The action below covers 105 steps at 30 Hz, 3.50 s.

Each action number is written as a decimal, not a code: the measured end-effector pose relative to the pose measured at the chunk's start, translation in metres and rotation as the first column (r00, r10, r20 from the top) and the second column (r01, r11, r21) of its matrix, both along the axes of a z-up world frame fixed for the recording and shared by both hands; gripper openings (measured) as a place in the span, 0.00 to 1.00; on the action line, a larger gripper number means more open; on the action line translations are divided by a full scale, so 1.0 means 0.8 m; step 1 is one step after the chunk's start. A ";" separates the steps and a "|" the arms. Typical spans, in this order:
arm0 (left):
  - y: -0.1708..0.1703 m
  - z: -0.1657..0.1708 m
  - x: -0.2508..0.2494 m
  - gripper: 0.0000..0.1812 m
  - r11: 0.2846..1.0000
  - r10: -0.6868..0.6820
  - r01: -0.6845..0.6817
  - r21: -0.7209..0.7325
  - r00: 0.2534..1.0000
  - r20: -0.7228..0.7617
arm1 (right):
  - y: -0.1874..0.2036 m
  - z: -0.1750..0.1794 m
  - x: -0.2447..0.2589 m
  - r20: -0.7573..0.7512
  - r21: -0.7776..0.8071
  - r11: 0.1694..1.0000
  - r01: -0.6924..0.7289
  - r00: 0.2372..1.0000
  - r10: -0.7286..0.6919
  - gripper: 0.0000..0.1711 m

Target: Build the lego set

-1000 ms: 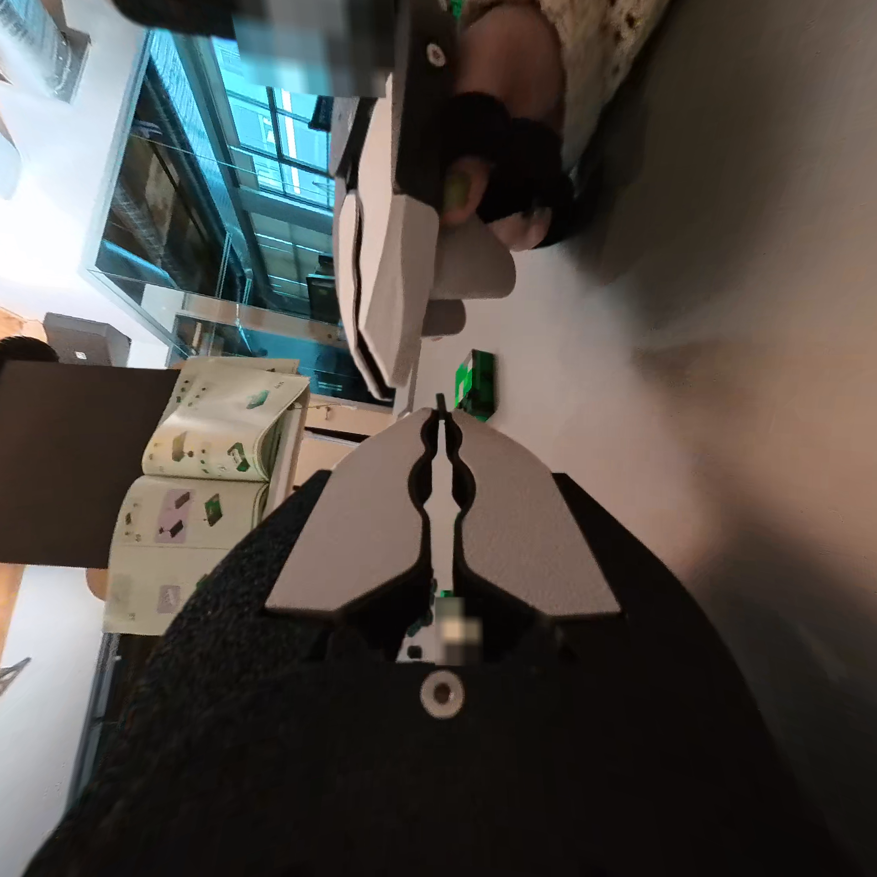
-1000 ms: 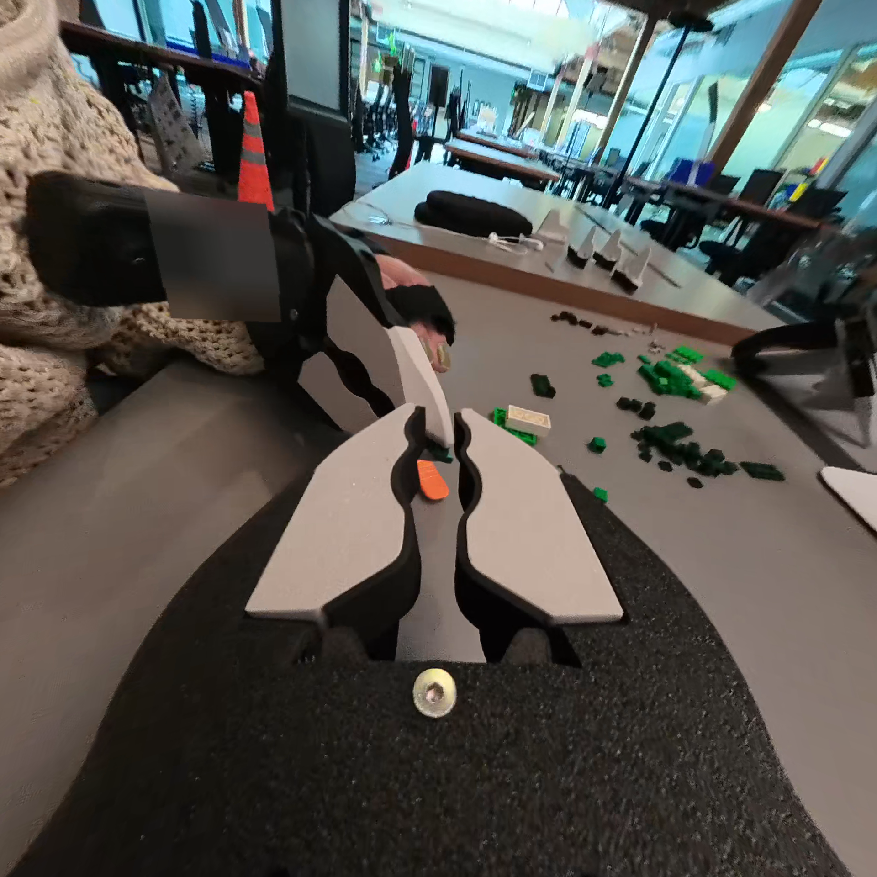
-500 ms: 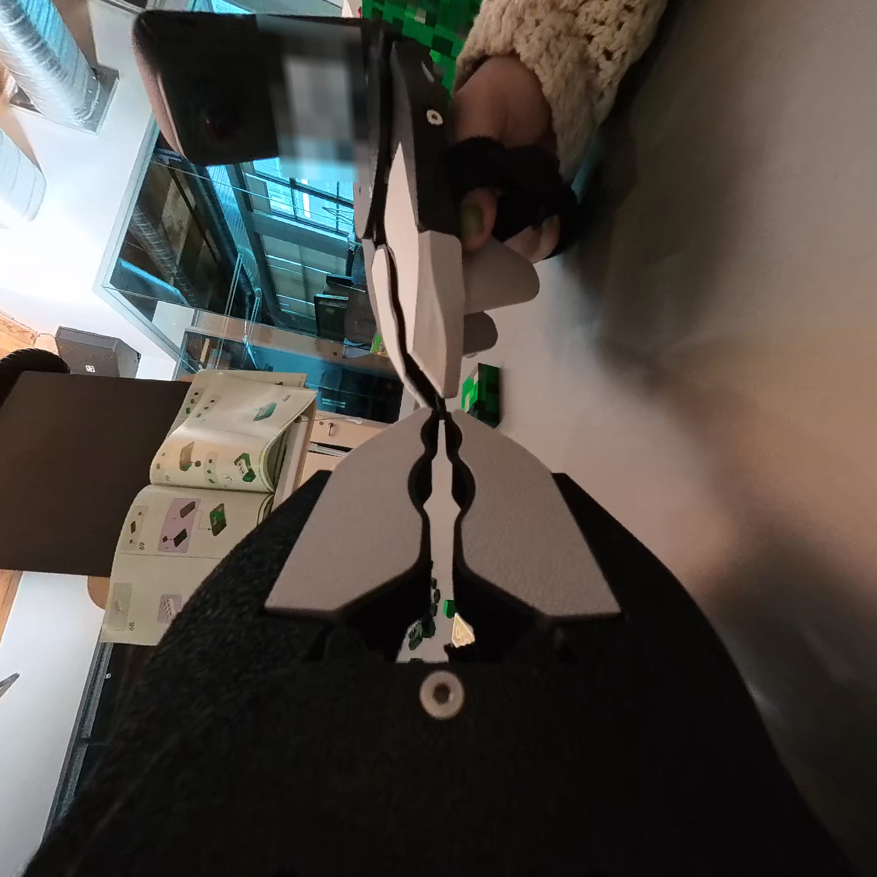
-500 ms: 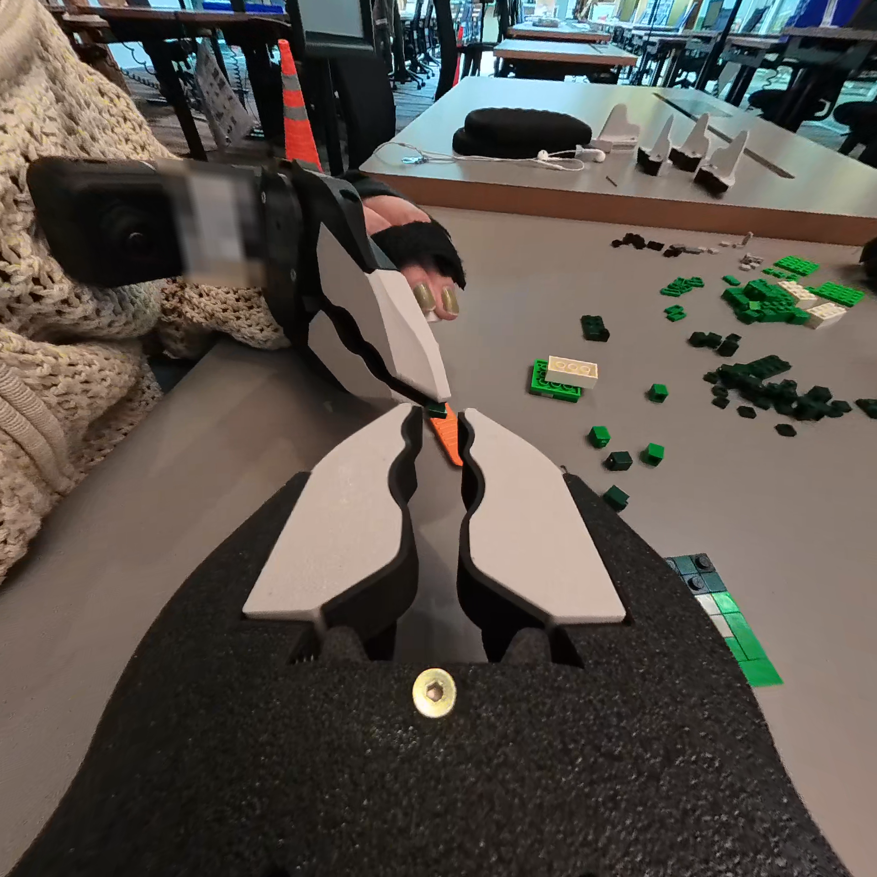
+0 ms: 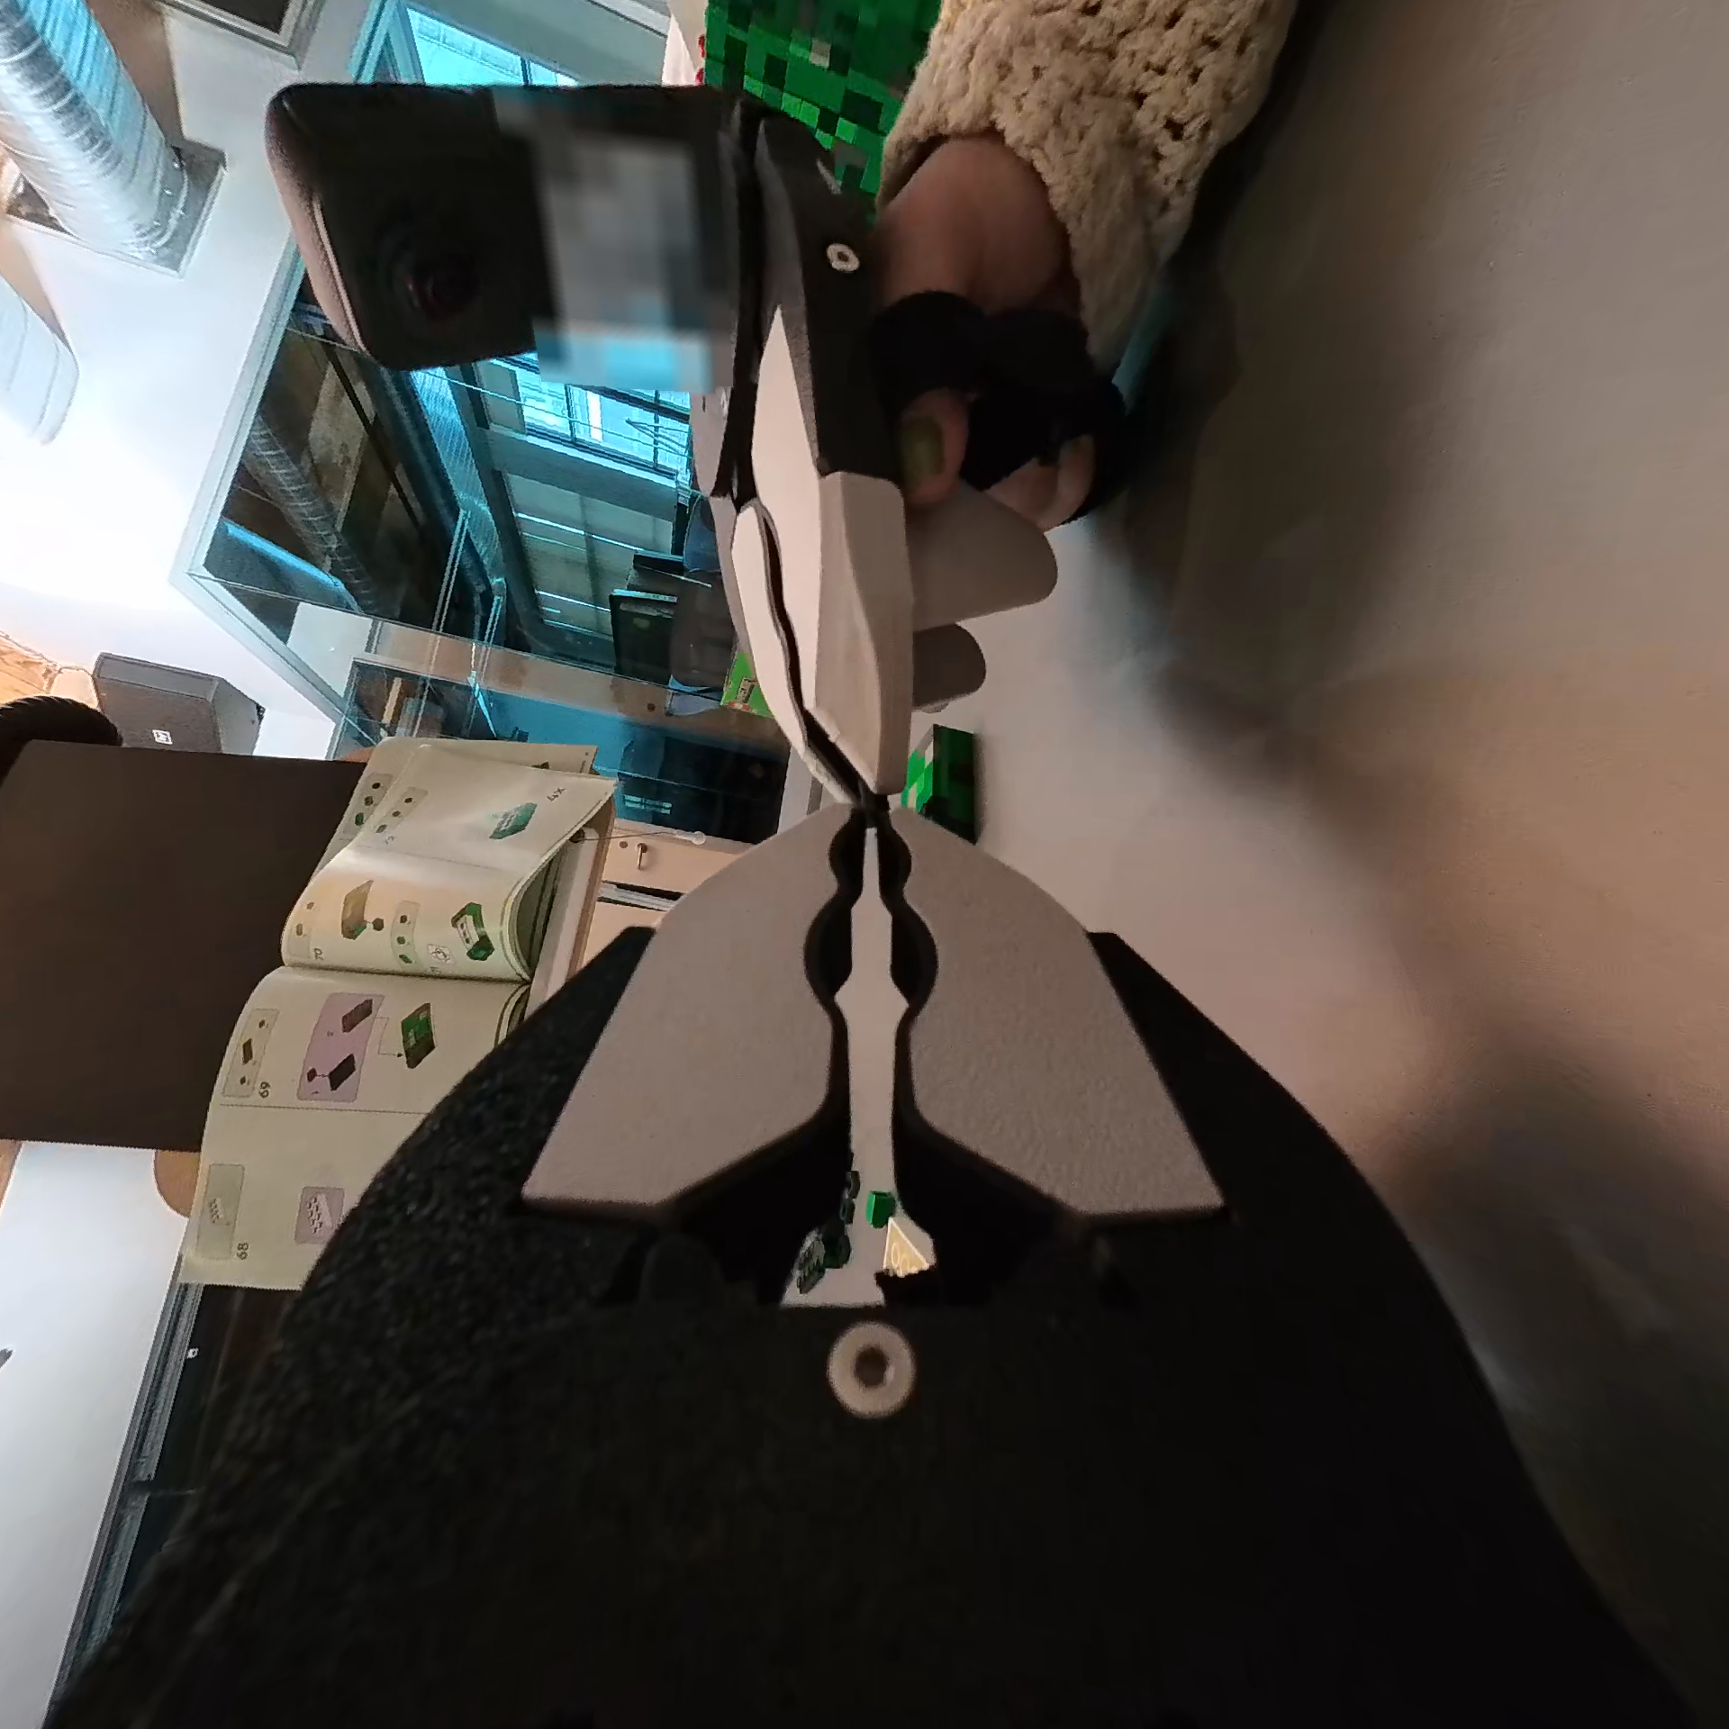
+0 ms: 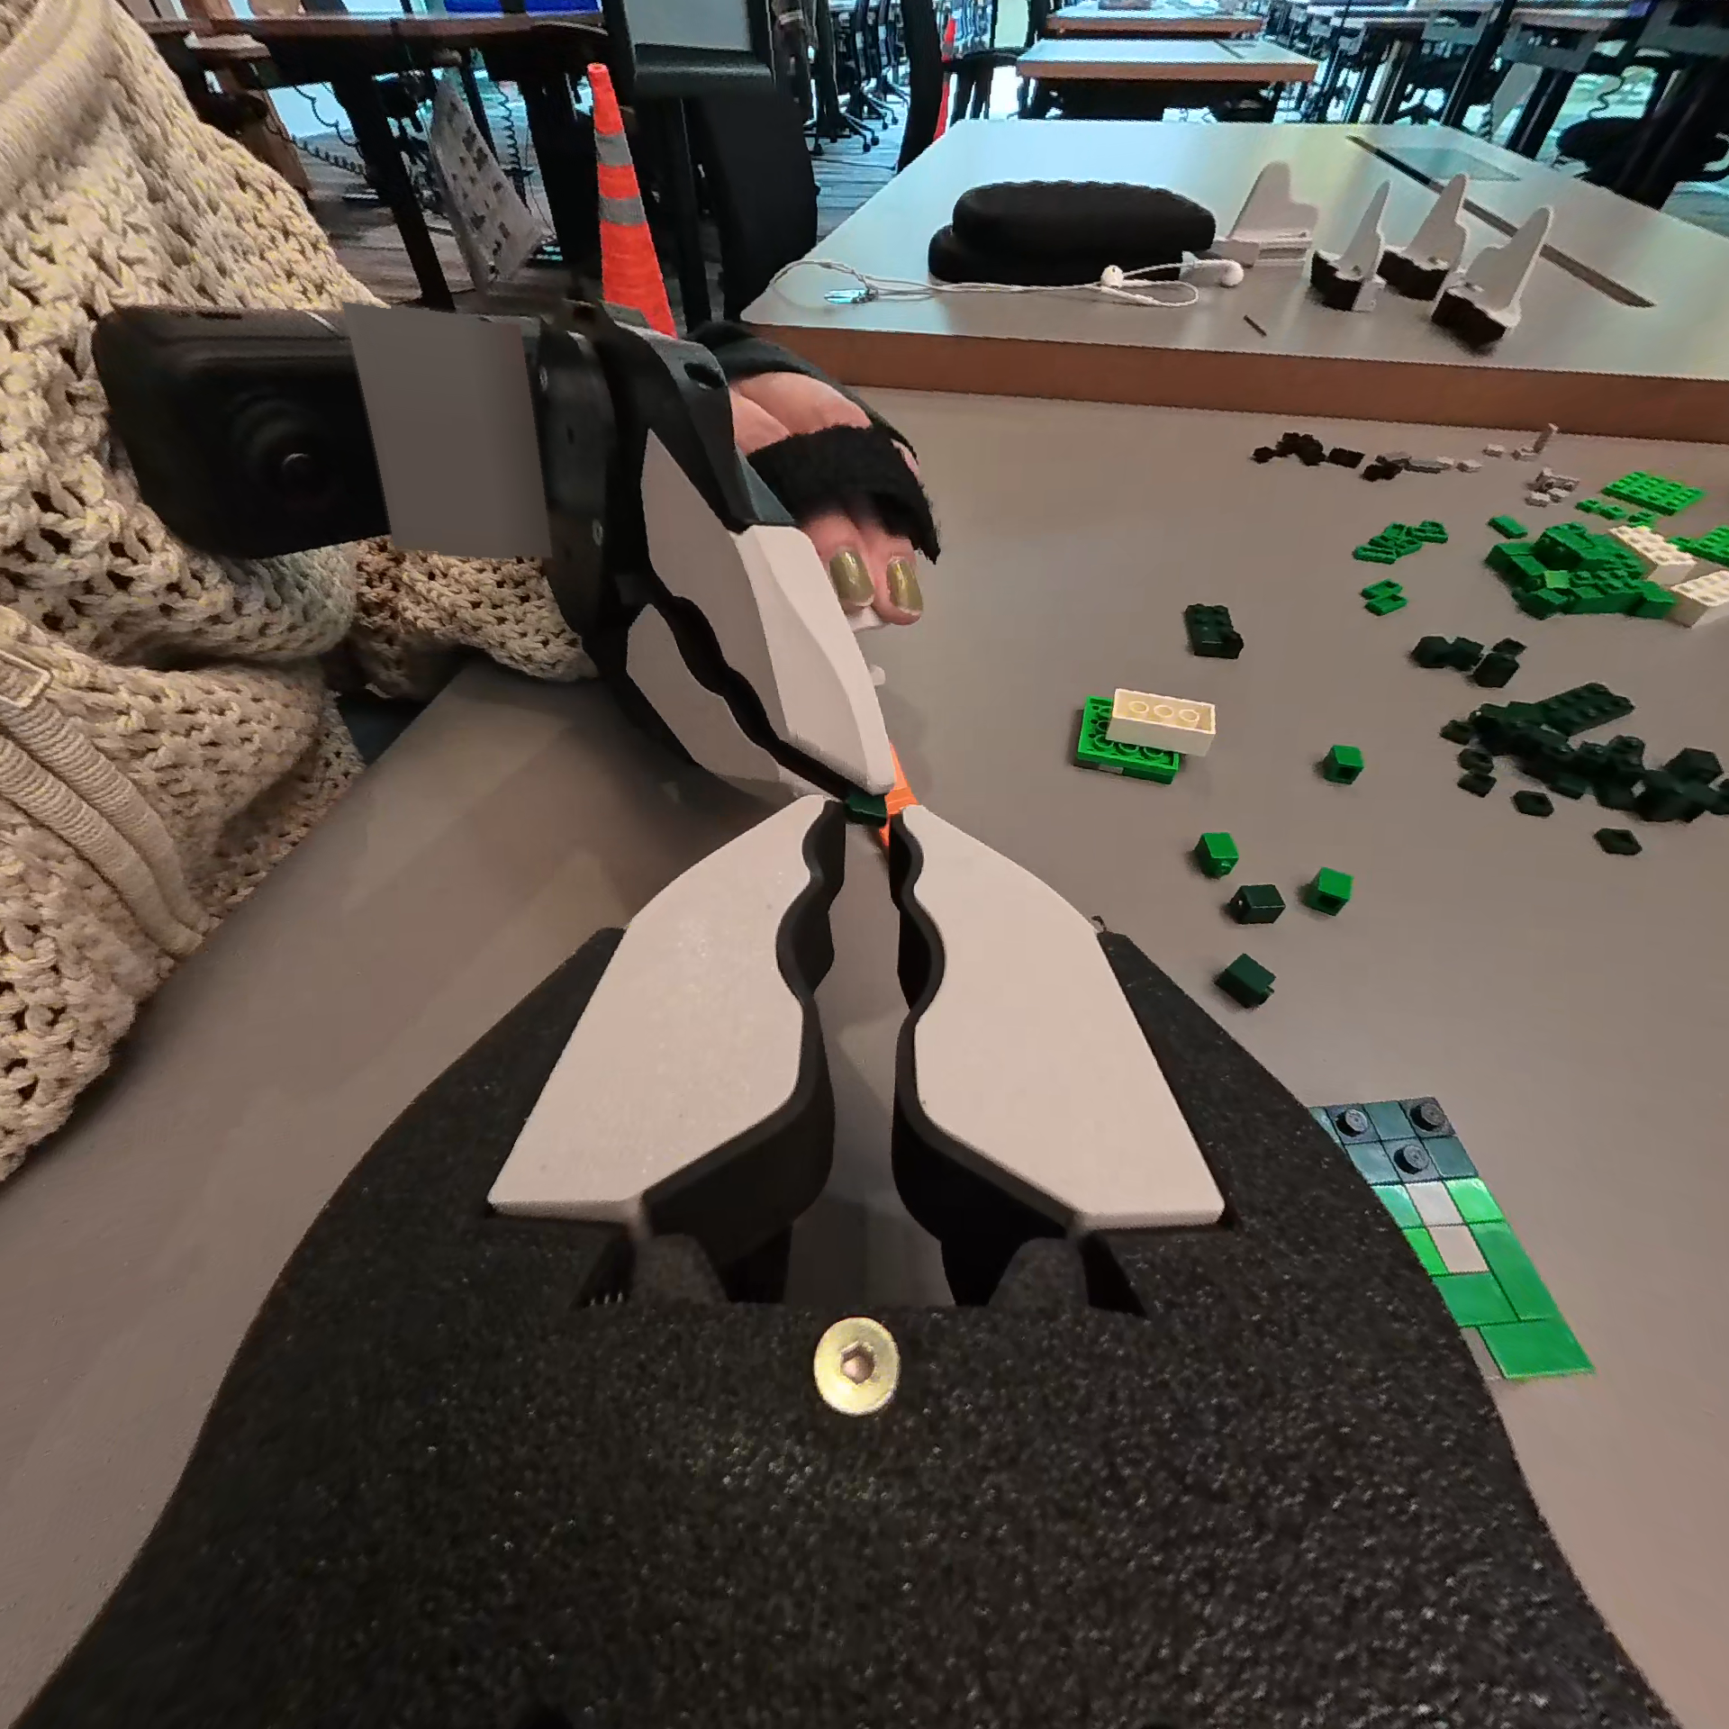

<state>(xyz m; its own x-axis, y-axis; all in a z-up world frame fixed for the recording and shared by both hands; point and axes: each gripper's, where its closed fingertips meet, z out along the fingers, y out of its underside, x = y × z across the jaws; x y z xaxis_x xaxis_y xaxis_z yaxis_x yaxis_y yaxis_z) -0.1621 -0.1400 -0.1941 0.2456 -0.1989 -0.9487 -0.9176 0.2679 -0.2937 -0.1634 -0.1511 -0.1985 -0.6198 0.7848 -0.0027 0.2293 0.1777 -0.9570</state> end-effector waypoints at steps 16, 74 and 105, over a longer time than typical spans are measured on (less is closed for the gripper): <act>-0.001 -0.003 0.001 0.01 1.000 -0.009 0.009 -0.007 1.000 0.003 | 0.000 -0.001 0.001 0.017 -0.009 1.000 -0.005 1.000 0.005 0.04; -0.002 -0.083 -0.263 0.11 0.435 0.428 0.104 -0.894 0.850 0.308 | 0.020 0.004 -0.012 -0.372 0.359 0.907 0.221 0.925 -0.078 0.04; -0.013 -0.049 -0.112 0.08 0.573 0.435 0.071 -0.817 0.818 0.376 | 0.024 0.006 -0.015 -0.338 0.295 0.936 0.193 0.937 -0.087 0.04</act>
